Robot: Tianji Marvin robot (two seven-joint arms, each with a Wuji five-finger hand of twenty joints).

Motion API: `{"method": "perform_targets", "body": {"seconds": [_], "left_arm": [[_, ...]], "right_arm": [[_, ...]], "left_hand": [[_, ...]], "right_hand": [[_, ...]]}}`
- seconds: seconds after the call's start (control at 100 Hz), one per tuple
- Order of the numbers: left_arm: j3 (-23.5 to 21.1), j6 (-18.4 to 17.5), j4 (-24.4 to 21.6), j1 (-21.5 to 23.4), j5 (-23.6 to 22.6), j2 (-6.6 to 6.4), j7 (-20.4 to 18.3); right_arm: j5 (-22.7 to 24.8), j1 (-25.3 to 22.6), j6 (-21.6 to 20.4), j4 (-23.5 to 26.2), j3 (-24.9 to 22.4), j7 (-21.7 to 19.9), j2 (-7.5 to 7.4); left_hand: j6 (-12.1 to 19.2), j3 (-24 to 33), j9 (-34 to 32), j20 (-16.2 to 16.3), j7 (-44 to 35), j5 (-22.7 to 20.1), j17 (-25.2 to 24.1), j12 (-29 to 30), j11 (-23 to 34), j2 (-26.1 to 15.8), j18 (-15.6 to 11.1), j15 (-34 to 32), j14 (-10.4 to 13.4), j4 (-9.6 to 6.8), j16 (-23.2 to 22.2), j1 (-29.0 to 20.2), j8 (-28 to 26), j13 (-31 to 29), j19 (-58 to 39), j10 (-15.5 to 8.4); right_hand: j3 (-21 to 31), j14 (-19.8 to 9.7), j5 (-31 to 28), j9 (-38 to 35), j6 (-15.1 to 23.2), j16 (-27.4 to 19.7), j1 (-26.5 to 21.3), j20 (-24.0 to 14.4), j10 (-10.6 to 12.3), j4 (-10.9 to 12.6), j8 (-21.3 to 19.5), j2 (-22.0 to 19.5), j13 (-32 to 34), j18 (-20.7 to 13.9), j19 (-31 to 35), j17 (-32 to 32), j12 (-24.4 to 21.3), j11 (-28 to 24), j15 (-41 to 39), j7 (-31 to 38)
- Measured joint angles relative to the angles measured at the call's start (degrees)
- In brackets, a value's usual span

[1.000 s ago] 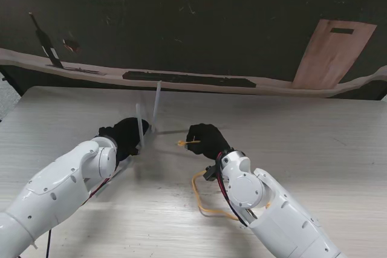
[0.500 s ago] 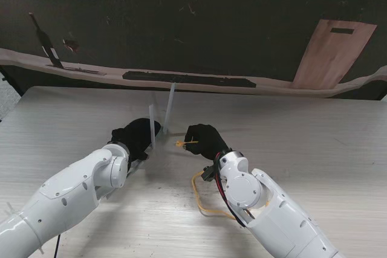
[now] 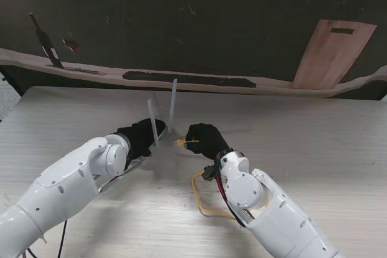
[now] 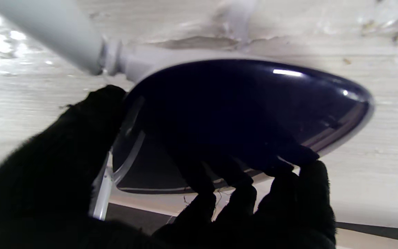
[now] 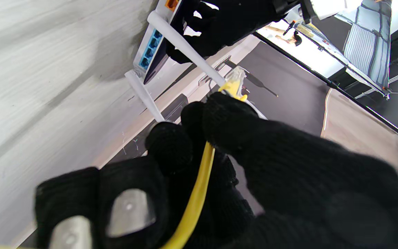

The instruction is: Untangle the Ethernet cable and plug it into the router

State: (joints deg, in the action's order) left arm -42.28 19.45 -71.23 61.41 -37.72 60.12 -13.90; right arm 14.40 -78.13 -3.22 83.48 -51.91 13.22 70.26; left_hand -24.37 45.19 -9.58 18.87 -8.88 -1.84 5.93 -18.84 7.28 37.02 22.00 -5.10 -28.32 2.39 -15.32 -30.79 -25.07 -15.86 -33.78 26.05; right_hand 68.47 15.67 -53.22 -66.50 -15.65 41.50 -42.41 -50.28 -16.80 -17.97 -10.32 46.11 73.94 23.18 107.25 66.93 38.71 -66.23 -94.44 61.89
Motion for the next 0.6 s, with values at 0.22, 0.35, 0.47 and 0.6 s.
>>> {"method": "perform_targets", "body": {"seconds": [0.22, 0.35, 0.47, 0.6], "left_arm": [[-3.76, -2.26, -4.78, 3.99, -0.63, -0.20, -1.46], [-5.39, -2.94, -7.36, 5.99, -1.21, -0.33, -2.65], [-6.47, -3.95, -8.82, 7.02, -0.96, -0.51, -3.96], [-7.52, -6.06, -9.19, 7.34, -0.27, -0.71, -5.31]], "right_arm": [[1.09, -0.13, 0.28, 0.05, -0.16, 0.08, -0.03], [2.55, -0.10, 2.30, 0.17, 0.43, 1.31, -0.03], [2.81, -0.08, 4.00, 0.18, 1.09, 2.71, 0.20], [2.76, -0.13, 6.14, 0.17, 1.51, 3.76, 0.78]], "left_hand": [[2.83, -0.01, -3.24, 0.00, -5.18, -1.43, 1.53, -0.12, 0.00, 1.33, -0.15, 1.25, 0.90, 0.00, 0.00, -0.01, -0.38, -3.16, 0.00, -2.12], [3.59, -0.51, -4.86, 0.00, -7.84, -1.85, 2.88, -0.80, 0.04, 1.91, -0.25, 1.43, 1.20, 0.00, 0.00, -0.01, -0.38, -4.73, 0.00, -2.68], [3.67, -0.79, -4.97, 0.00, -8.30, -2.08, 3.30, -0.92, 0.51, 1.92, -0.25, 1.43, 1.21, 0.00, 0.00, -0.01, -0.38, -5.18, 0.00, -2.71], [3.72, -1.26, -5.47, 0.00, -9.08, -2.27, 3.77, -1.01, 0.69, 1.96, -0.25, 1.51, 1.21, 0.00, -0.02, -0.01, -0.38, -5.67, 0.00, -2.71]], "right_hand": [[-0.01, 0.00, 0.00, 0.00, 0.00, 0.00, 0.00, 0.00, 0.00, 0.00, 0.36, 0.00, 0.01, 0.00, 0.00, 0.00, 0.00, 0.00, 0.00, 0.01], [-0.01, 0.00, -0.21, -0.40, 0.00, 0.00, 0.00, 0.00, 0.02, 0.00, 0.80, 0.00, 0.19, 0.00, 0.00, 0.06, 0.00, 0.00, 0.00, 0.02], [-0.01, 0.00, -0.26, -0.55, -0.01, 0.00, 0.00, 0.00, 0.08, 0.00, 0.97, 0.00, 0.32, 0.00, 0.00, 0.22, 0.00, 0.00, 0.00, 0.03], [-0.01, 0.00, -0.27, -0.58, -0.13, 0.00, 0.00, 0.00, 0.09, 0.00, 0.98, 0.00, 0.35, 0.00, 0.00, 0.25, 0.00, 0.00, 0.00, 0.03]]}}
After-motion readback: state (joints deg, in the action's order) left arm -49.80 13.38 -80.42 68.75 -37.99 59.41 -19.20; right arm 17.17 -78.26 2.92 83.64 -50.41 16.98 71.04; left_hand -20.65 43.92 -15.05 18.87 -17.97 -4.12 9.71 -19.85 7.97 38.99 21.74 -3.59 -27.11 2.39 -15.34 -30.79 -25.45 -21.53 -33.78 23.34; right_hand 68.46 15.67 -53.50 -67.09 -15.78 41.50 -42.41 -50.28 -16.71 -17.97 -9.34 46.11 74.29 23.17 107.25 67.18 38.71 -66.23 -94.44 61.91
